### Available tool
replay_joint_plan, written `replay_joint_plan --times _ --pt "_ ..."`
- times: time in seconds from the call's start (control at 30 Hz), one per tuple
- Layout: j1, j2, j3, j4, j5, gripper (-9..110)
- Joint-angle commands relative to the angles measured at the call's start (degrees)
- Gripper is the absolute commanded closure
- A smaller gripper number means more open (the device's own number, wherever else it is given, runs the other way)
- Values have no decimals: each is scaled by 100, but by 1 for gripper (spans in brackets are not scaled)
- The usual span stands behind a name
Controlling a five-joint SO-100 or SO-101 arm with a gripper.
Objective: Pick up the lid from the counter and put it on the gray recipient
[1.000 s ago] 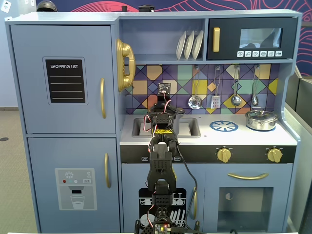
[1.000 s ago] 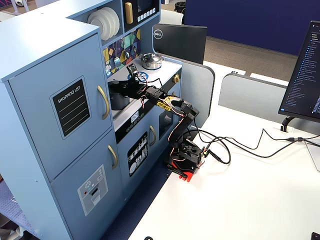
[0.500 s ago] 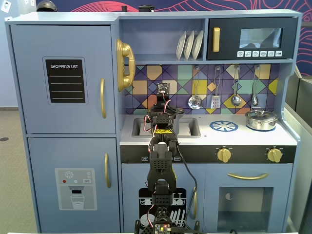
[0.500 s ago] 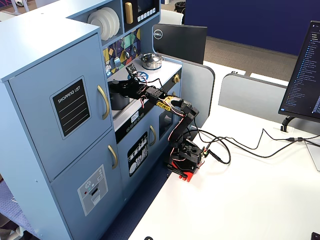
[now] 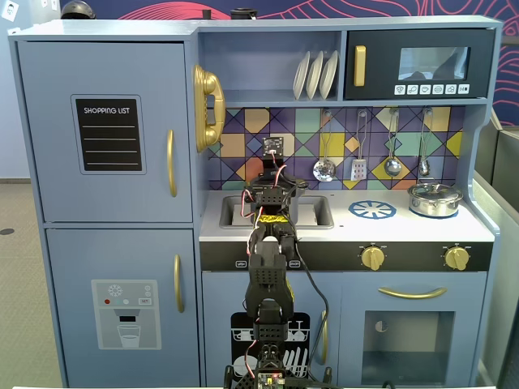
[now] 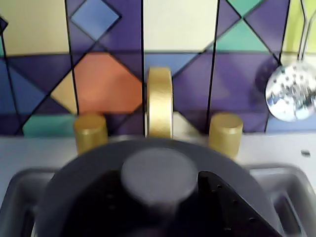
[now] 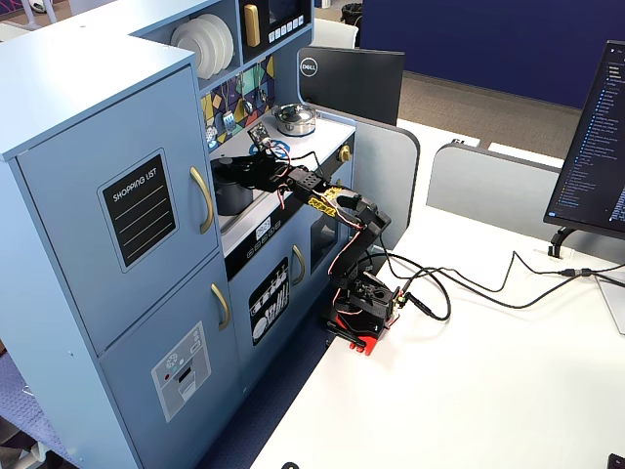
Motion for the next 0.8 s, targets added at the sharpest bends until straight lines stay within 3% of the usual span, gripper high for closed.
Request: replay_joint_plan --times 0.0,0.43,0.53,0.77 --pt "-18 431 -149 703 114 86" --pt "-62 2848 -167 4421 272 96" --pt "26 3410 158 5001 149 101" --pt "132 4544 1635 5792 580 101"
